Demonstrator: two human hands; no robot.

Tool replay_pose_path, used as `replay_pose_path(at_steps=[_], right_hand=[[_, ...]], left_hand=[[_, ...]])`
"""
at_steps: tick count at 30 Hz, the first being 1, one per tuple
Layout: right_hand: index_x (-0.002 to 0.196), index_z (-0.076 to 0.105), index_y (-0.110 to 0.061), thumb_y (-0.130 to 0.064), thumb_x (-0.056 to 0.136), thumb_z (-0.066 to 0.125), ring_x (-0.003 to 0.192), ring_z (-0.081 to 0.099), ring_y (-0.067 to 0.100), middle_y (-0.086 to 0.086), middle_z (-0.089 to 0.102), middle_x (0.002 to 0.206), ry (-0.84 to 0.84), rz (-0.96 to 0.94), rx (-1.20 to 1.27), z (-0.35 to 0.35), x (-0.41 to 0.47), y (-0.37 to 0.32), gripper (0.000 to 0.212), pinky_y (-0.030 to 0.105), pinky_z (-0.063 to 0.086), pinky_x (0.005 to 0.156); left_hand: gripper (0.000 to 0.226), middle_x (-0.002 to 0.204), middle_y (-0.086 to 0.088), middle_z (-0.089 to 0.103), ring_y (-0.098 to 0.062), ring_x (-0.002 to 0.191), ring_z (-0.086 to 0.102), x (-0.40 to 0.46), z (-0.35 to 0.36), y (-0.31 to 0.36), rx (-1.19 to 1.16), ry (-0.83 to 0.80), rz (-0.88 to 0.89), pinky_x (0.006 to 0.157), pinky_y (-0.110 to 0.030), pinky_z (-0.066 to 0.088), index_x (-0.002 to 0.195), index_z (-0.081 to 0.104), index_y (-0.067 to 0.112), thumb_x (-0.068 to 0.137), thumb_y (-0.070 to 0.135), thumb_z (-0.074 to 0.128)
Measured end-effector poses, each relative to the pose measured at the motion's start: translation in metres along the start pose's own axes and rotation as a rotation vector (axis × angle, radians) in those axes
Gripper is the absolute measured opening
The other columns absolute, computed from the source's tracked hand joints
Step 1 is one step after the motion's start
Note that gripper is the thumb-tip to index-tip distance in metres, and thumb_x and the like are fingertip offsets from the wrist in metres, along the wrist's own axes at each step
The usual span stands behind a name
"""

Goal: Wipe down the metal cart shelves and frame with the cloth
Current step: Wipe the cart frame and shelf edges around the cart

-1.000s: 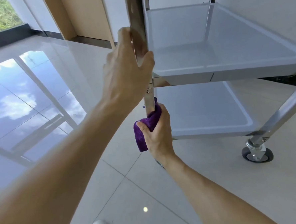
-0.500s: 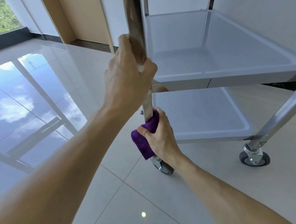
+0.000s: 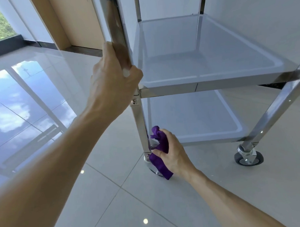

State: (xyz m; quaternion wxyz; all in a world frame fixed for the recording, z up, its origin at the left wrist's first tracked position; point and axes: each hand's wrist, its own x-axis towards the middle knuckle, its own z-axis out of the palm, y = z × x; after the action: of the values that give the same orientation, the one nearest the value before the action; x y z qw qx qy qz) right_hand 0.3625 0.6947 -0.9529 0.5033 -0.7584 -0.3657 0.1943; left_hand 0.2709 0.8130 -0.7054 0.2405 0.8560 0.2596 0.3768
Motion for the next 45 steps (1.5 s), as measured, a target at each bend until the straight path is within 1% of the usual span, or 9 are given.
replay_pose_path(at_steps=[7, 12, 18, 21, 24, 29, 33, 38, 45], right_hand=[[0.144, 0.039, -0.029, -0.019, 0.086, 0.076, 0.119, 0.045, 0.000, -0.014, 0.046, 0.134, 0.078, 0.010, -0.112, -0.081, -0.013, 0.009, 0.070, 0.009, 0.031, 0.098], [0.138, 0.039, -0.041, -0.014, 0.085, 0.077, 0.115, 0.048, -0.010, -0.027, 0.049, 0.128, 0.081, -0.059, -0.102, -0.115, -0.023, -0.010, 0.071, -0.003, 0.031, 0.092], [0.139, 0.037, -0.050, -0.014, 0.086, 0.074, 0.131, 0.048, 0.000, -0.025, 0.054, 0.136, -0.061, -0.179, -0.084, -0.145, -0.047, -0.039, 0.074, 0.020, 0.039, 0.103], [0.137, 0.035, -0.055, -0.014, 0.087, 0.073, 0.130, 0.046, -0.003, -0.029, 0.051, 0.136, -0.056, -0.210, -0.104, -0.165, -0.057, -0.049, 0.075, 0.012, 0.039, 0.100], [0.134, 0.035, -0.059, -0.014, 0.085, 0.075, 0.126, 0.047, -0.007, -0.035, 0.048, 0.133, 0.010, -0.232, -0.119, -0.186, -0.067, -0.057, 0.077, 0.003, 0.033, 0.097], [0.132, 0.041, -0.058, -0.020, 0.081, 0.080, 0.119, 0.053, -0.008, -0.035, 0.050, 0.132, 0.119, -0.238, -0.104, -0.220, -0.086, -0.068, 0.075, 0.003, 0.036, 0.094], [0.128, 0.045, -0.053, -0.014, 0.077, 0.084, 0.117, 0.053, -0.008, -0.033, 0.056, 0.125, 0.208, -0.219, -0.122, -0.245, -0.091, -0.075, 0.075, 0.002, 0.037, 0.091], [0.135, 0.046, -0.039, -0.017, 0.079, 0.083, 0.114, 0.051, -0.012, -0.025, 0.055, 0.128, 0.246, -0.162, -0.132, -0.262, -0.092, -0.081, 0.070, 0.003, 0.037, 0.093], [0.135, 0.046, -0.039, -0.017, 0.081, 0.081, 0.112, 0.055, -0.006, -0.019, 0.058, 0.127, 0.234, -0.123, -0.144, -0.263, -0.086, -0.082, 0.068, 0.007, 0.041, 0.091]], left_hand=[[0.025, 0.088, 0.018, 0.055, -0.008, 0.077, 0.061, 0.004, -0.012, -0.013, 0.020, -0.018, -0.031, 0.054, -0.013, 0.041, 0.107, 0.043, 0.028, 0.089, 0.027, 0.060], [0.027, 0.093, 0.026, 0.053, -0.016, 0.086, 0.063, 0.006, -0.027, -0.024, 0.074, -0.032, -0.100, 0.065, -0.022, 0.045, 0.111, 0.042, 0.029, 0.092, 0.029, 0.061], [0.036, 0.120, -0.015, 0.058, -0.031, 0.095, 0.057, 0.008, -0.047, -0.016, 0.210, 0.044, -0.346, 0.076, -0.042, 0.047, 0.126, 0.042, 0.006, 0.098, 0.024, 0.055], [0.047, 0.126, -0.015, 0.045, -0.036, 0.107, 0.054, 0.008, -0.055, 0.008, 0.190, 0.217, -0.416, 0.090, -0.053, 0.048, 0.136, 0.041, 0.006, 0.096, 0.025, 0.057], [0.041, 0.113, -0.005, 0.048, -0.028, 0.096, 0.054, 0.004, -0.052, 0.047, 0.048, 0.315, -0.326, 0.081, -0.046, 0.048, 0.131, 0.040, 0.017, 0.095, 0.026, 0.059], [0.013, 0.100, 0.008, 0.066, -0.011, 0.085, 0.067, 0.001, -0.009, 0.125, -0.166, -0.095, -0.120, 0.071, -0.033, 0.057, 0.108, 0.060, 0.030, 0.096, 0.033, 0.057], [0.039, 0.124, 0.015, 0.058, -0.003, 0.108, 0.059, -0.003, 0.047, 0.185, -0.358, -0.409, -0.057, 0.084, -0.024, 0.050, 0.131, 0.048, 0.033, 0.095, 0.046, 0.056], [0.024, 0.127, 0.006, 0.059, -0.009, 0.106, 0.059, 0.001, 0.081, 0.208, -0.435, -0.357, -0.099, 0.077, -0.021, 0.045, 0.124, 0.046, 0.032, 0.101, 0.041, 0.047], [0.027, 0.128, 0.001, 0.061, -0.023, 0.113, 0.059, 0.007, 0.060, 0.186, -0.349, -0.421, -0.046, 0.102, -0.044, 0.048, 0.128, 0.051, 0.025, 0.104, 0.034, 0.043]])
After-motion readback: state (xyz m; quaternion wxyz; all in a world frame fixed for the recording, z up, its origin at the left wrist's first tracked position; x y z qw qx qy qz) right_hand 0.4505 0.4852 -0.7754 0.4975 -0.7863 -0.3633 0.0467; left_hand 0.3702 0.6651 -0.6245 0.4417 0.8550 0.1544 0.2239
